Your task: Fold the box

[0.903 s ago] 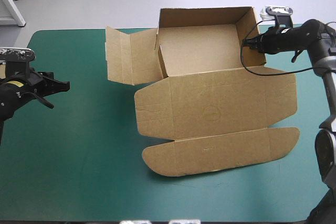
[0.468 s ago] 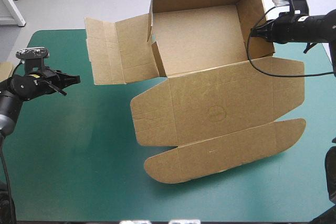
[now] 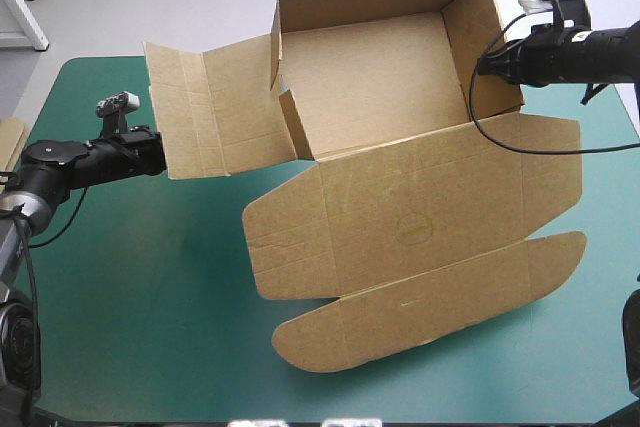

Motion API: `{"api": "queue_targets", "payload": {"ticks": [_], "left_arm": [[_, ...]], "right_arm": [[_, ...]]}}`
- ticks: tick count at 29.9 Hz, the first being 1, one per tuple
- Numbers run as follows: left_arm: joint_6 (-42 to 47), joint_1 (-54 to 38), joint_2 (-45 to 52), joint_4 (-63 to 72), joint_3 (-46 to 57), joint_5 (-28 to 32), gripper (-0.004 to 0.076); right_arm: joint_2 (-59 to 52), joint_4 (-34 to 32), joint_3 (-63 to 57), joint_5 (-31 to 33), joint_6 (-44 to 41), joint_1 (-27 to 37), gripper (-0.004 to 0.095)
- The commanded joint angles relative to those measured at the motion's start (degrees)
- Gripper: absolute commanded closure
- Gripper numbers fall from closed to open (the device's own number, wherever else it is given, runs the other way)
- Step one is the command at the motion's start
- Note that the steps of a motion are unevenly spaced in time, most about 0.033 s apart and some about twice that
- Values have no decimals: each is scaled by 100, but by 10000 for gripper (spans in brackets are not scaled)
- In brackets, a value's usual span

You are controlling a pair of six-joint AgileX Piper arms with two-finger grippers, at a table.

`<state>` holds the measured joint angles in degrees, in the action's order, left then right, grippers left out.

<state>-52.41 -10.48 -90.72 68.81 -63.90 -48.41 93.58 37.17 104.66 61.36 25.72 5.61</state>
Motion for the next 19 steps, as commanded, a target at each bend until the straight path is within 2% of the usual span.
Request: {"api": "queue_targets", "payload": {"ticks": [1,8,16,19], "left_arm": [[-611,26,177,1434,-149,-908,734],[-960,26,172,2515,-149,-2464,734],[-914,670,172,2862,-177,-2474,732],[-914,895,172,2872,-341,-2474,707]], "right_arm": [[-315,499,195,-264,-30,34,913],[-315,475,185,-403,-30,34,913],[-315,475,185,-432,-30,34,913],[-315,467,185,-440,-17,34,913]]}}
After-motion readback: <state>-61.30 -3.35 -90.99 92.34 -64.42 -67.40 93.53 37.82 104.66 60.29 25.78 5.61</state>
